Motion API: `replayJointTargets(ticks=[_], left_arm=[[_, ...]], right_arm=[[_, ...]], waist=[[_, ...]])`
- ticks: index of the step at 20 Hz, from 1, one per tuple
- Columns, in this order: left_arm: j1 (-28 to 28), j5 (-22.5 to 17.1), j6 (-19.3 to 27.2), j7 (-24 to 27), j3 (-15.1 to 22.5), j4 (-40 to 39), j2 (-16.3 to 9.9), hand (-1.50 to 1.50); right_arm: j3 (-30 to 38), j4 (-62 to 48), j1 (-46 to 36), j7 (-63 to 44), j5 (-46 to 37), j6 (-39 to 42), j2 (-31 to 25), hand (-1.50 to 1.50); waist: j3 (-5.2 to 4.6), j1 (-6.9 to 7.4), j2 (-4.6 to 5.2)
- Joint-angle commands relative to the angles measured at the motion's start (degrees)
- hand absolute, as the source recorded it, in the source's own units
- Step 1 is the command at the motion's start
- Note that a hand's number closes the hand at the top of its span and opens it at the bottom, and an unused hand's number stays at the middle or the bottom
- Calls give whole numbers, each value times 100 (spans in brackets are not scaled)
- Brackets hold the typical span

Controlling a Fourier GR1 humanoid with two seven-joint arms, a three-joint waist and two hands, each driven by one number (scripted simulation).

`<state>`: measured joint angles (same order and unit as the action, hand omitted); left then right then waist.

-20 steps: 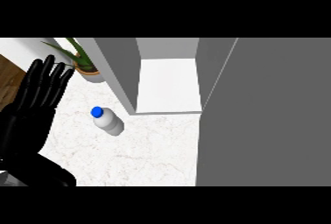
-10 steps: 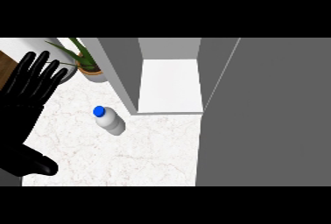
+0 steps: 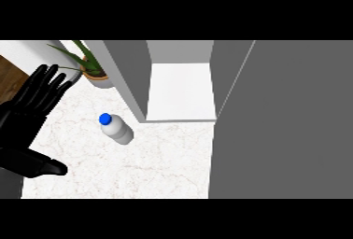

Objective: Pick up the bottled water, place it into the cabinet and close the cabinet

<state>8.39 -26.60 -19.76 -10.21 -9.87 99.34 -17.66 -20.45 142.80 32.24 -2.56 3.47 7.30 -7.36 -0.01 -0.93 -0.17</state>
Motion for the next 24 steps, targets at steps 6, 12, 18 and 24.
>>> replayJointTargets(ticks=[6,12,18,24], left_arm=[[-104,581,-717,979,7,-1654,-7,-150],[468,706,-533,699,346,-2657,386,-150],[997,1169,-853,1892,29,-4486,211,-150],[1143,1866,-983,3266,219,-5854,358,-150]], right_arm=[[-653,858,892,258,-450,-28,-191,-150],[-773,857,1287,741,-486,15,-518,-150],[-1206,785,1520,1013,-817,-128,-612,-150],[-935,865,1742,1342,-551,-106,-933,-150]], waist=[[-7,-35,6],[-6,-123,8],[-14,-161,22],[-21,-205,48]])
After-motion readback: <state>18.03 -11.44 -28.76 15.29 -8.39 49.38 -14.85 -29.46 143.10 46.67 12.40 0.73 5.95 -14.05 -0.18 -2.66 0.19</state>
